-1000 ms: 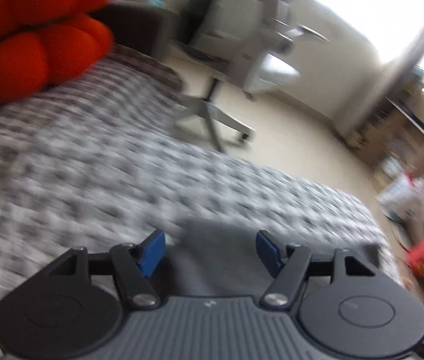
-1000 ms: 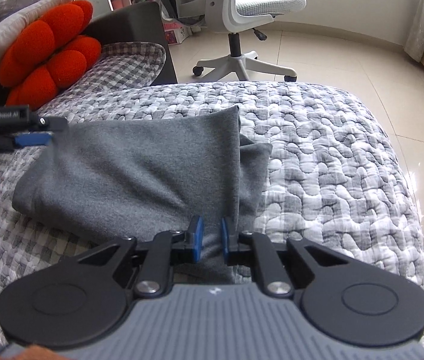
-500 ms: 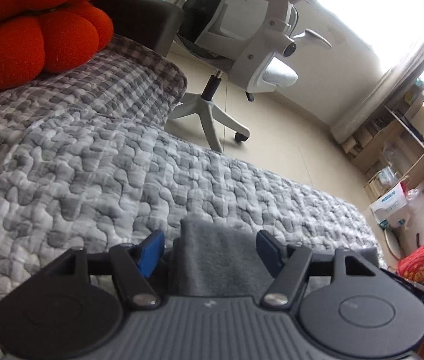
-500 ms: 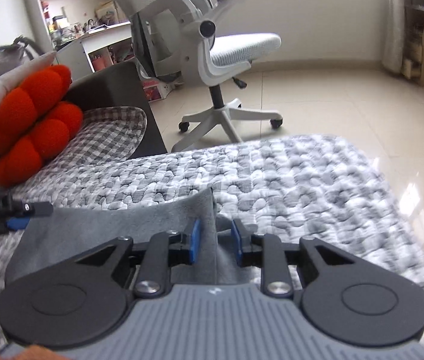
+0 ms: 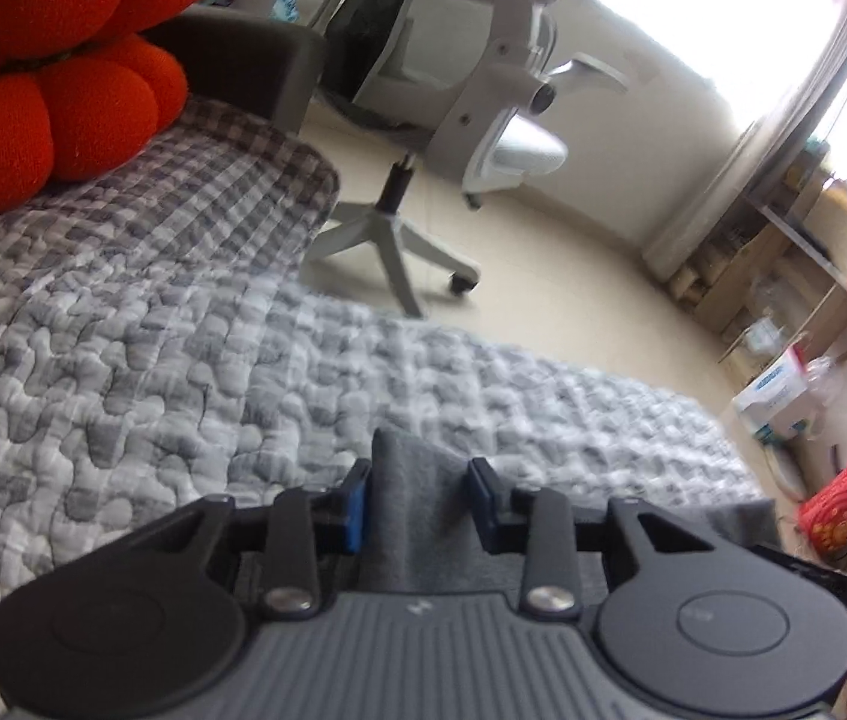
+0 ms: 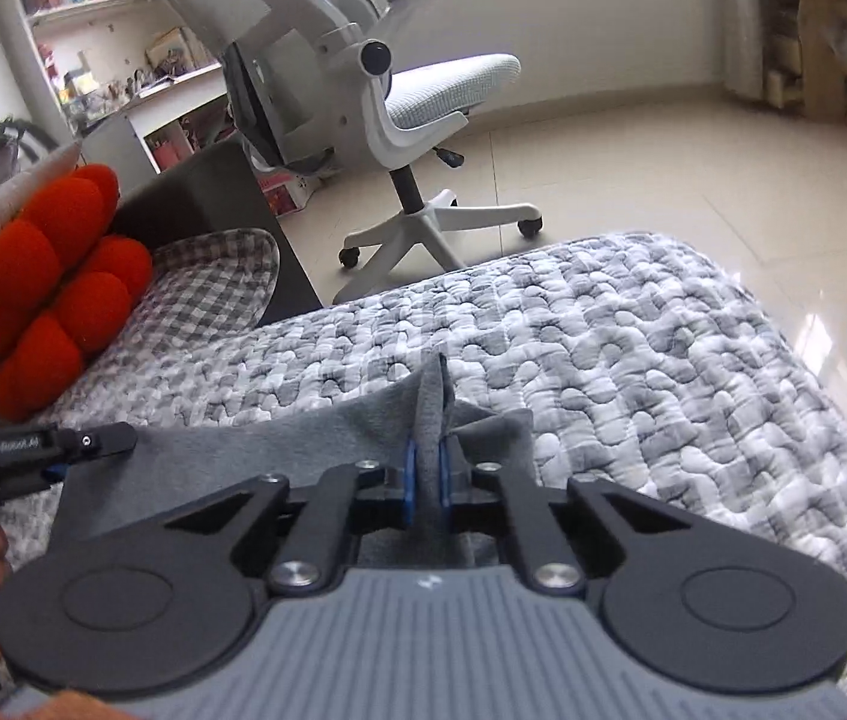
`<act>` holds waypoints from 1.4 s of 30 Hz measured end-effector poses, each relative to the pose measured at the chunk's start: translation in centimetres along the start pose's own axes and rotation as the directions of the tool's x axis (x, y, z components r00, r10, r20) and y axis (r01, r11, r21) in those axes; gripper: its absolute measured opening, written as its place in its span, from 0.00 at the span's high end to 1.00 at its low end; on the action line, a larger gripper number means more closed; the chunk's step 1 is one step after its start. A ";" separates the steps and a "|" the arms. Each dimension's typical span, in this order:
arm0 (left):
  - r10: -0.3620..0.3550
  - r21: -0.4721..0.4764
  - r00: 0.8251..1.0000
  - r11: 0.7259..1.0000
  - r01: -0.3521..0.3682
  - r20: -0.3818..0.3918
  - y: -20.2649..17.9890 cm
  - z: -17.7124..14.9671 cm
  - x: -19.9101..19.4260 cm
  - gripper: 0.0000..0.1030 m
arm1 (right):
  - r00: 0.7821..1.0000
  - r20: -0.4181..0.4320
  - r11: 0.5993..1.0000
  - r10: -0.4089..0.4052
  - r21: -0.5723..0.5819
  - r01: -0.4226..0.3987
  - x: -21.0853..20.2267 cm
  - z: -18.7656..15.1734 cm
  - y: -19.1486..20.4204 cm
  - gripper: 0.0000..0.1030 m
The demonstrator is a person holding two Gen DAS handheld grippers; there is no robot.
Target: Fold clothes
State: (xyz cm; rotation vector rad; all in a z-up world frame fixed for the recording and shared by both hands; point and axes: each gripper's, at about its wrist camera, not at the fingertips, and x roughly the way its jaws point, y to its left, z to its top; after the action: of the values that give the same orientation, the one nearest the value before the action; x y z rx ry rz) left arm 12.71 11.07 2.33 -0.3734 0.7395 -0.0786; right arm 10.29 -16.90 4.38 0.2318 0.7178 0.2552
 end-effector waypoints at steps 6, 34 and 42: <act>0.056 -0.035 0.998 0.998 -0.057 -0.038 1.1 -0.1 0.4 0.61 | 0.999 -0.030 0.999 0.025 -0.029 -0.026 2.4 -0.1 -0.3 0.82; 0.140 0.163 0.990 0.977 -0.141 0.017 -3.5 -2.7 0.9 0.25 | 0.999 0.039 0.964 0.030 -0.264 -0.019 4.5 -1.9 5.4 0.74; 0.145 0.152 0.989 0.977 -0.149 0.035 -3.9 -2.1 0.2 0.28 | 0.995 0.094 0.969 0.035 -0.248 -0.010 3.5 -1.8 5.1 0.72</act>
State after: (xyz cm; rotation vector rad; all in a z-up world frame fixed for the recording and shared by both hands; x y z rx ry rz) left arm 11.71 6.76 2.18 -0.1712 0.7303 0.0086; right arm 10.84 -10.80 2.41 0.0140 0.5802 0.3500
